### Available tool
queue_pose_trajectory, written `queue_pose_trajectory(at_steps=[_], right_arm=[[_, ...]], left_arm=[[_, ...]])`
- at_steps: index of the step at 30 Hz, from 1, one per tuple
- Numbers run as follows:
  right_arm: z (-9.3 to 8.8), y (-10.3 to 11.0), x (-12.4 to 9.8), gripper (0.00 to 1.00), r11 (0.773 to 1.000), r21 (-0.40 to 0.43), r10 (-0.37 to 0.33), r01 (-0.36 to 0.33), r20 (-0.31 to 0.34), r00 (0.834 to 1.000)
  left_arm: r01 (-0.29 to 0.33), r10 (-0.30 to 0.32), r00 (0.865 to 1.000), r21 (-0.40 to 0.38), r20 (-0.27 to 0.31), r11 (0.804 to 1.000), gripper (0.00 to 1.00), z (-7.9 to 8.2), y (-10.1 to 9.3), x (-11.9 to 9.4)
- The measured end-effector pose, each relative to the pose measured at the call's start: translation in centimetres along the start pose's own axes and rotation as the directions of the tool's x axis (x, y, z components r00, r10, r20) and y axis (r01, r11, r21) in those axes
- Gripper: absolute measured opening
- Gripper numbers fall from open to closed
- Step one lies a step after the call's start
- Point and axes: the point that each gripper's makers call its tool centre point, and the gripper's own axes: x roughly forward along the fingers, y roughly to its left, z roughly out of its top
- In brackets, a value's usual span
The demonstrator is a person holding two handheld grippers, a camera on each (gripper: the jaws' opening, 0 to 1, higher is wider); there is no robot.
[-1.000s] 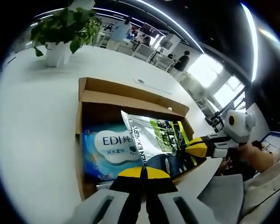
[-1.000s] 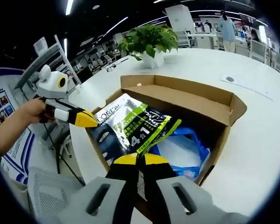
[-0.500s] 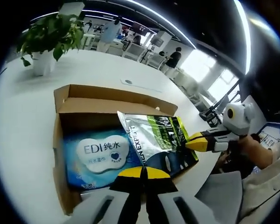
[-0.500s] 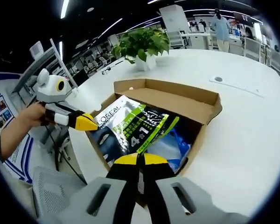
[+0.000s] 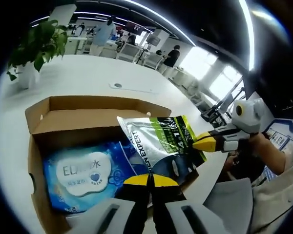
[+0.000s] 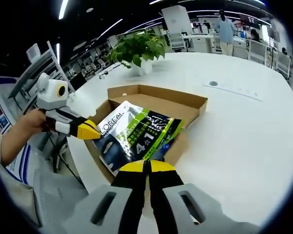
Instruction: Operate the shoe box by opening the lid, removing the specified soft item, and placing it in the target area until the item is outside and the box remains undamaged.
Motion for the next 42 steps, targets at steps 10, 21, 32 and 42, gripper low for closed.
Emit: queue_pose_trajectory(at_steps=[10,21,32,42], right_arm=[[0.0,-2.6,-2.0,0.00,0.999,0.053,-0.011,0.010,0.008,1.000],[-0.5,-5.3,-3.4,0.00,0.996,0.083,-0.045,0.045,0.000,0.999],[-0.9,-7.7,-4.9,0.00,0.991,0.119,-0.064,0.064,0.001,0.998],[-1.3,-9.2,-6.5,0.00,0.989,0.122,-0.082,0.081,0.000,0.997]], left_arm=[[0.038,-0.038,0.999,0.024,-0.003,0.999,0.00,0.9,-2.1,2.0],[0.068,-0.067,0.998,0.055,-0.018,0.996,0.00,1.9,-4.2,4.3],[0.105,-0.102,0.994,0.077,-0.041,0.992,0.00,2.3,-5.9,6.3],[0.137,-0.132,0.990,0.104,-0.051,0.985,0.00,2.6,-7.6,7.8]])
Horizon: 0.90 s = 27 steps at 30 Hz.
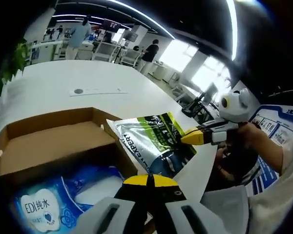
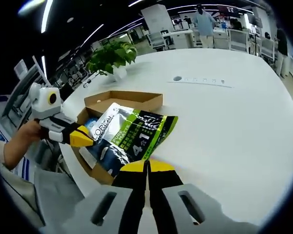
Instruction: Operate the shoe box by opening the lid, removing the specified soft item, and placing it in the target area until the item is outside and the box remains undamaged.
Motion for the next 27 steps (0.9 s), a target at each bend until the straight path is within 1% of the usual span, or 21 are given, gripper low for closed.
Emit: queue_pose_trajectory(at_steps=[7,15,20,27], right_arm=[[0.0,-1.2,-1.0,0.00,1.000,0.018,-0.008,0.008,0.009,1.000],[-0.6,-2.6,-1.6,0.00,0.999,0.036,-0.030,0.030,0.004,1.000],[-1.0,-3.5,-1.3,0.00,0.998,0.043,-0.044,0.044,-0.009,0.999],[-1.4,-4.8,-0.6,0.00,0.997,0.053,-0.058,0.060,-0.028,0.998]], left_arm=[[0.022,-0.022,1.000,0.011,-0.004,1.000,0.00,0.4,-0.9,1.1],[0.038,-0.037,0.999,0.034,-0.023,0.999,0.00,0.7,-1.7,2.7],[0.035,-0.033,0.998,0.053,-0.048,0.998,0.00,0.6,-1.7,3.5],[0.024,-0.017,0.995,0.079,-0.097,0.997,0.00,0.8,-1.2,5.0]])
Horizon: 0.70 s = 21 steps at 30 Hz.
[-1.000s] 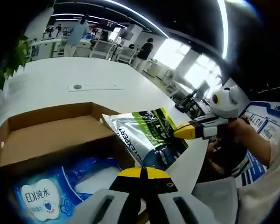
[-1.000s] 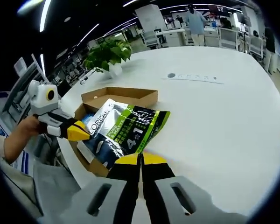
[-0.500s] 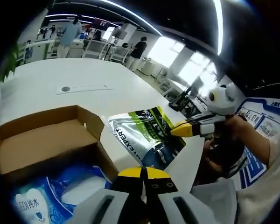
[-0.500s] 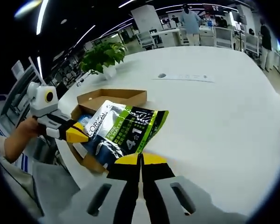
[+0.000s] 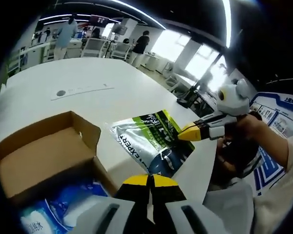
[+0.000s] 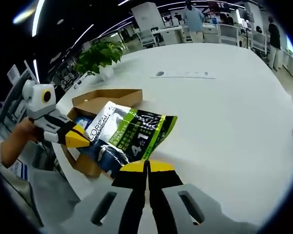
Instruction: Operate the shoe box by opening the lid, removing the specified soft item, and placing it in the target area until the item is outside and the box remains undamaged.
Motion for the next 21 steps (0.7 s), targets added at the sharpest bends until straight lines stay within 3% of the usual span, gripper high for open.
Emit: queue_pose_trajectory(at_steps=[10,21], right_arm=[[-0.4,-1.9,1.4,0.00,1.000,0.001,-0.023,0.023,-0.036,0.999],[-0.4,-3.0,3.1,0.00,0.999,-0.017,-0.046,0.044,-0.072,0.996]], left_arm=[[-0.021,0.026,0.996,0.056,-0.082,0.998,0.00,0.1,0.7,2.0],[-0.048,0.081,0.977,0.166,-0.198,0.985,0.00,-0.4,1.9,3.7]])
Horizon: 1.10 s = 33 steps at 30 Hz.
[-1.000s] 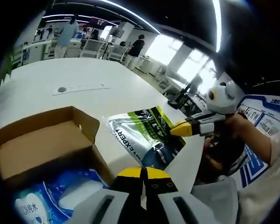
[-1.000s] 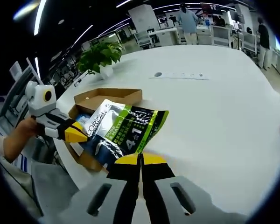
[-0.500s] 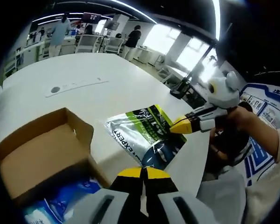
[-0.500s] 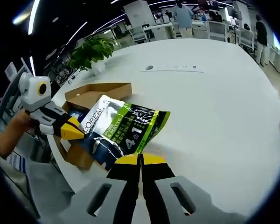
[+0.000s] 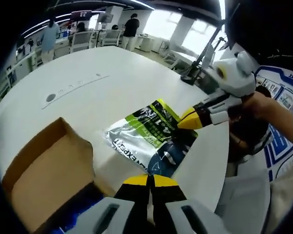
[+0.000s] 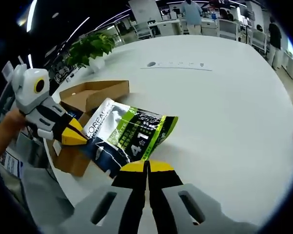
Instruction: Operate the shoe box by opening the lid, removing the specified soft item, and placing it in the target area until the item is outside and the box remains undamaged.
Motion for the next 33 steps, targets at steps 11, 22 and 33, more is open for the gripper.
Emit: queue_pose_trajectory(at_steps=[11,22,33], right_arm=[[-0.5,-1.3,1.6,0.00,0.998,-0.032,-0.052,0.051,-0.034,0.998],[-1.2,-2.7,3.4,0.00,0.993,-0.049,-0.113,0.111,-0.054,0.992],[-2.4,-3.5,4.7,0.00,0.990,-0.045,-0.135,0.132,-0.070,0.988]], left_arm=[[-0.015,0.031,0.990,0.115,-0.136,0.993,0.00,-0.6,0.6,2.4],[-0.034,0.088,0.970,0.231,-0.228,0.972,0.01,-1.2,1.0,4.3],[-0.032,0.125,0.952,0.314,-0.281,0.949,0.01,-2.2,1.3,5.9]])
